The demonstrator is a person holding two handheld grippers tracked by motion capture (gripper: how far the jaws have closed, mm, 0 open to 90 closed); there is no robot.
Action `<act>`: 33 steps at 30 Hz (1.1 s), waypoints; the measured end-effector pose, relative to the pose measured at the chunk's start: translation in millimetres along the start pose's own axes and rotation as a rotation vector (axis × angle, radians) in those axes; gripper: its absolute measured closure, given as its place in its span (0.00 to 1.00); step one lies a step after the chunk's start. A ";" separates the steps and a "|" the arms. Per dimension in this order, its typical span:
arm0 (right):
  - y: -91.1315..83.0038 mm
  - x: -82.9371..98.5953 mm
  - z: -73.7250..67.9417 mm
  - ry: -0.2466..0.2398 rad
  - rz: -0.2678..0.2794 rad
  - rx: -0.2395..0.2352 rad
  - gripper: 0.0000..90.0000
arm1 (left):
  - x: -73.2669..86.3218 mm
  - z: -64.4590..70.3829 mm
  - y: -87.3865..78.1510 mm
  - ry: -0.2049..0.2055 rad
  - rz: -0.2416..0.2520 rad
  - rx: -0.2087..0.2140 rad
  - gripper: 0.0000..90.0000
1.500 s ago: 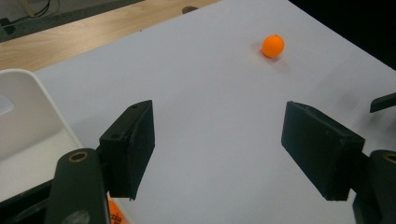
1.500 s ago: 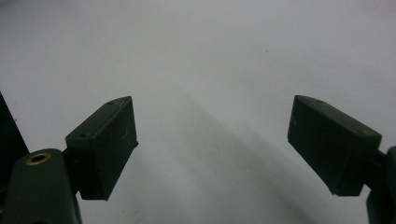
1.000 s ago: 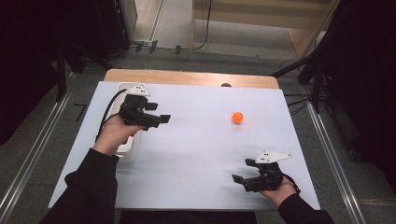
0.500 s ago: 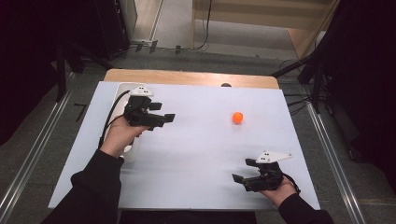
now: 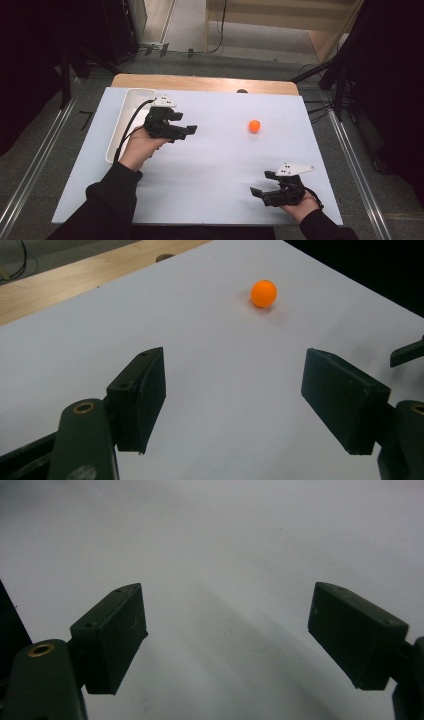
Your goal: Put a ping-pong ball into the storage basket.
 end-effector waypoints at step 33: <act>-2.2 0.2 2.0 0.011 0.014 0.037 0.16 | 5.5 19.4 46.7 -0.023 0.020 -0.012 0.30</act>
Point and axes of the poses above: each handheld gripper's, and its own axes: y roughly forward along the jaws, x roughly out of its underside, z roughly to its right, the point moved 1 cm from there along y, roughly forward along the jaws, and after that the axes turned 1 degree about -y, right-handed, at the moved point
